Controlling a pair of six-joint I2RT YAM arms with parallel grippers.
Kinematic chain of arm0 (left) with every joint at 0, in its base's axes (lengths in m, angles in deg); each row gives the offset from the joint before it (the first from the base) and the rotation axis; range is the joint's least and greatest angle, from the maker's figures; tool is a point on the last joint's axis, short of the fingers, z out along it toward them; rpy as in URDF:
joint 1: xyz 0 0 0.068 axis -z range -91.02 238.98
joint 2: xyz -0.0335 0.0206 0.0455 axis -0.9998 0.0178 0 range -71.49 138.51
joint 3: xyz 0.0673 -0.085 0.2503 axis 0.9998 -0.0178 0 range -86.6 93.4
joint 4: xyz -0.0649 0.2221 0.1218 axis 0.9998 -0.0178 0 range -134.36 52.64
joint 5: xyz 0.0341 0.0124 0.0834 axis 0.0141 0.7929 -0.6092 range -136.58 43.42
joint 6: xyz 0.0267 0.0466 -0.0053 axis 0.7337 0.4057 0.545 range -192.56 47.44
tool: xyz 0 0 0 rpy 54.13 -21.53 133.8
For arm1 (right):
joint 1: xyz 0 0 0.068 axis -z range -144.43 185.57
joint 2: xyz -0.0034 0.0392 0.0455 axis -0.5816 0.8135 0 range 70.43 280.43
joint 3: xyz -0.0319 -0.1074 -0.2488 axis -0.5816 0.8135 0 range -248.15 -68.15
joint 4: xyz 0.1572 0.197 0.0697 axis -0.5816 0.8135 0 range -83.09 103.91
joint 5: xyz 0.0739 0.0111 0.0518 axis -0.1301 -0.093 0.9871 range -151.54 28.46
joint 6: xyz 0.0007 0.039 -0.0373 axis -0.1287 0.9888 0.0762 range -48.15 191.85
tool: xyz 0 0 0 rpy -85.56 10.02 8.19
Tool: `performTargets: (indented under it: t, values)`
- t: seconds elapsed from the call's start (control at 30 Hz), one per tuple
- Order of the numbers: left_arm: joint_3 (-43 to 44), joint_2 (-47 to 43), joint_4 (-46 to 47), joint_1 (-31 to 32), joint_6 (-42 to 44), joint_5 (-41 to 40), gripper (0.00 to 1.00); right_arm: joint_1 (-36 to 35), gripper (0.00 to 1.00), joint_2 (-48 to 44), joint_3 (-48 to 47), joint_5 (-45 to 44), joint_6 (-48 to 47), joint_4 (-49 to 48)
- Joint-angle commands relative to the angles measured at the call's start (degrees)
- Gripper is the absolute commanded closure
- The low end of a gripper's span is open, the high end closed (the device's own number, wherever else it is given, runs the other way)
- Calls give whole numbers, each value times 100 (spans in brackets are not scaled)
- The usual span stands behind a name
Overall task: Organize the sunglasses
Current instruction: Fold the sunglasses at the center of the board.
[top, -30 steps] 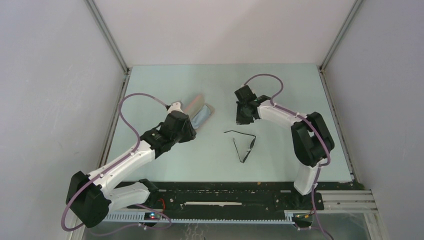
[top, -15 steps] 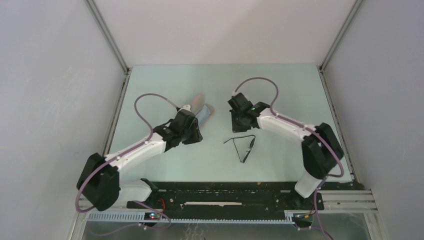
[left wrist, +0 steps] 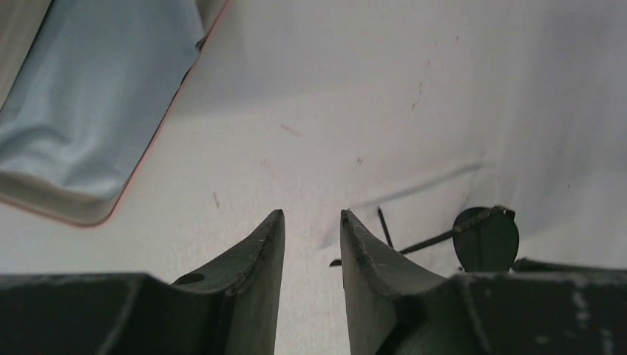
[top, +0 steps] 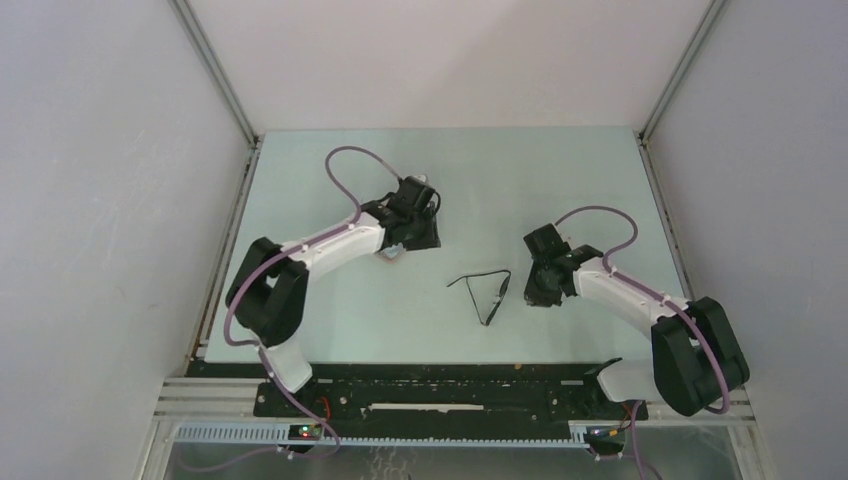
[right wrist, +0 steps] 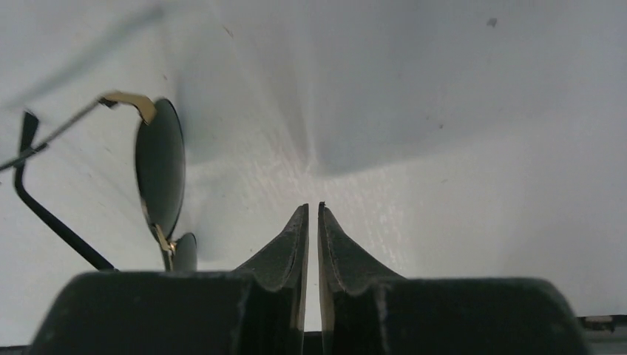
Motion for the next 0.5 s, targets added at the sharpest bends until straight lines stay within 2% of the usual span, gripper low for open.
performTargets:
  t: [0.0,0.2,0.47]
  values:
    - [673,506,-284,112,270,-116,62,-151,84,-201,182,294,443,-311]
    - [1073,1115,-477,343,332,-73,62,-348,85,106,198,582,611,-682]
    - [1194,1395,-647,580,282,104,63,-520,85,270,101,840,666,-926]
